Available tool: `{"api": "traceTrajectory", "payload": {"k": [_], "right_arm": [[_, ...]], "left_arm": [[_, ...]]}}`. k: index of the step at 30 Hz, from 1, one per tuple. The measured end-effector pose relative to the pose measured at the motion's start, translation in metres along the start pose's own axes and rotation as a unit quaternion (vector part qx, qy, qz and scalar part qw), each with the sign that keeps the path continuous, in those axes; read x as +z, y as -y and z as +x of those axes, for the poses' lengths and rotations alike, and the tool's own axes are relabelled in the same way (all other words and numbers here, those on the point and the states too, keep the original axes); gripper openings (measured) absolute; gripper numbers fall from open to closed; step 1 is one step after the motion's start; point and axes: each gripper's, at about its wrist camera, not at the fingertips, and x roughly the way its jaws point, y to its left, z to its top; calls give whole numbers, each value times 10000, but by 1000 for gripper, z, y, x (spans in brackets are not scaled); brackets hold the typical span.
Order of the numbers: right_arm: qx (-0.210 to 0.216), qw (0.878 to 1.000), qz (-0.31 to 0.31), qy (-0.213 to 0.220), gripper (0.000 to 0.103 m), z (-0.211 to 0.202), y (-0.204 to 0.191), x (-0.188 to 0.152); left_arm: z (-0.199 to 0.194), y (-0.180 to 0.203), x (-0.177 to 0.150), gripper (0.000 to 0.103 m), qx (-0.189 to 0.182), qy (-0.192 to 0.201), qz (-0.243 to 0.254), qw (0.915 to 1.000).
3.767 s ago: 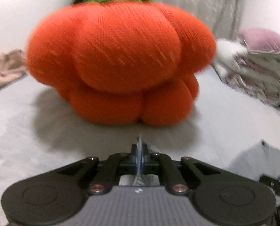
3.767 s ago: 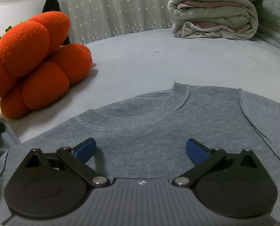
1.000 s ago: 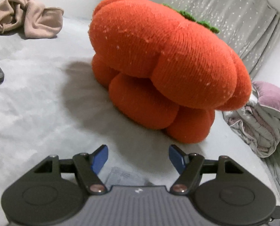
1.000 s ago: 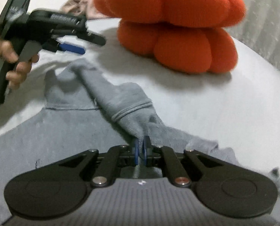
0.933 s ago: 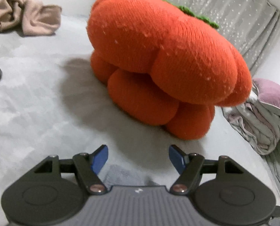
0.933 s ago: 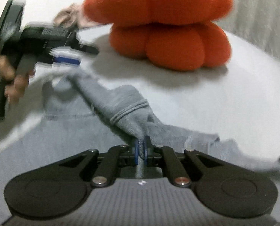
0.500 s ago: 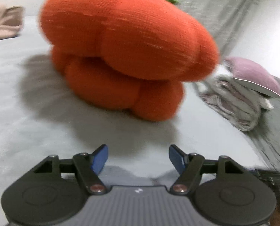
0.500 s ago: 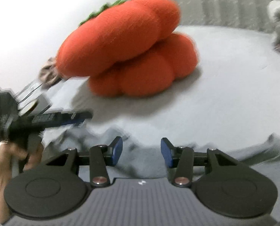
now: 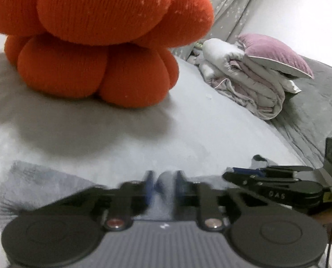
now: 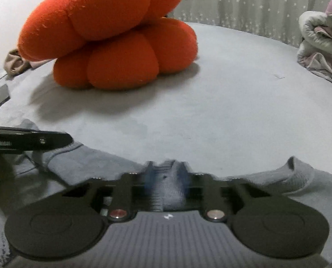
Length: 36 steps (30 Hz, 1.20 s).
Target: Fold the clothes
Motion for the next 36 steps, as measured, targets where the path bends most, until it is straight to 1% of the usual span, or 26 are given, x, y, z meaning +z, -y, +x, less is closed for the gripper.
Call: {"api": "traceTrajectory", "payload": {"k": [1, 3, 4, 8, 10, 13, 14, 17, 18, 19, 22, 23, 25, 27, 29, 32, 33, 34, 35, 36], "right_arm": [[-68, 9999, -123, 34, 6, -3, -2, 1], [-207, 9991, -354, 120, 5, -8, -7, 2], [-277, 9986, -391, 237, 5, -11, -7, 2], [-469, 9955, -251, 788, 5, -11, -2, 13], [-557, 9926, -189, 1059, 5, -6, -1, 21], [-657, 9899, -256, 1228, 5, 5, -4, 29], [-692, 9893, -293, 1252, 5, 10, -5, 31], [-804, 9895, -444, 1116, 5, 30, -9, 33], [-841, 9895, -495, 1071, 5, 36, -10, 33], [-879, 9893, -545, 1025, 0, 43, -11, 34], [-990, 9887, -696, 888, 0, 63, -14, 36], [-1023, 9885, -743, 827, 0, 69, -15, 36], [-1069, 9886, -833, 654, 0, 76, -15, 36], [-1101, 9883, -852, 616, 0, 73, -14, 37], [-1074, 9891, -763, 662, 9, 63, -10, 39], [-1004, 9915, -427, 706, 27, 39, 10, 43], [-990, 9920, -287, 726, 44, 30, 17, 42], [-999, 9920, -102, 762, 49, 20, 26, 39], [-1008, 9917, 82, 798, 49, 10, 34, 36], [-1043, 9907, 257, 832, 49, -1, 43, 32]], "left_arm": [[-1, 0, 0, 7, 6, 19, -9, 10000], [-5, 2, 2, 5, 11, 186, -3, 9998], [-6, 2, 3, 5, 13, 269, 0, 9996], [-13, 5, 8, 5, 80, 640, 86, 9979], [-16, 7, 12, 5, 210, 870, 205, 9958], [-18, 10, 14, 5, 500, 1150, 352, 9915], [-19, 11, 14, 5, 607, 1242, 396, 9896], [-21, 13, 14, 5, 924, 1454, 513, 9837], [-20, 13, 14, 5, 991, 1434, 540, 9832], [-18, 13, 14, 6, 1057, 1413, 567, 9827], [-14, 10, 16, 7, 1171, 1290, 509, 9834], [-13, 9, 17, 9, 1198, 1256, 453, 9838], [-14, 3, 19, 19, 1199, 1192, 313, 9851], [-17, -3, 21, 44, 1138, 1097, 188, 9872], [-19, -7, 23, 47, 1058, 1008, 103, 9892], [-19, -9, 25, 49, 940, 877, -13, 9917], [-18, -9, 26, 52, 901, 827, -45, 9925], [-16, -8, 27, 54, 882, 794, -42, 9929], [-16, -7, 27, 59, 862, 772, -11, 9933], [-15, -6, 27, 60, 868, 731, 37, 9935]]}}
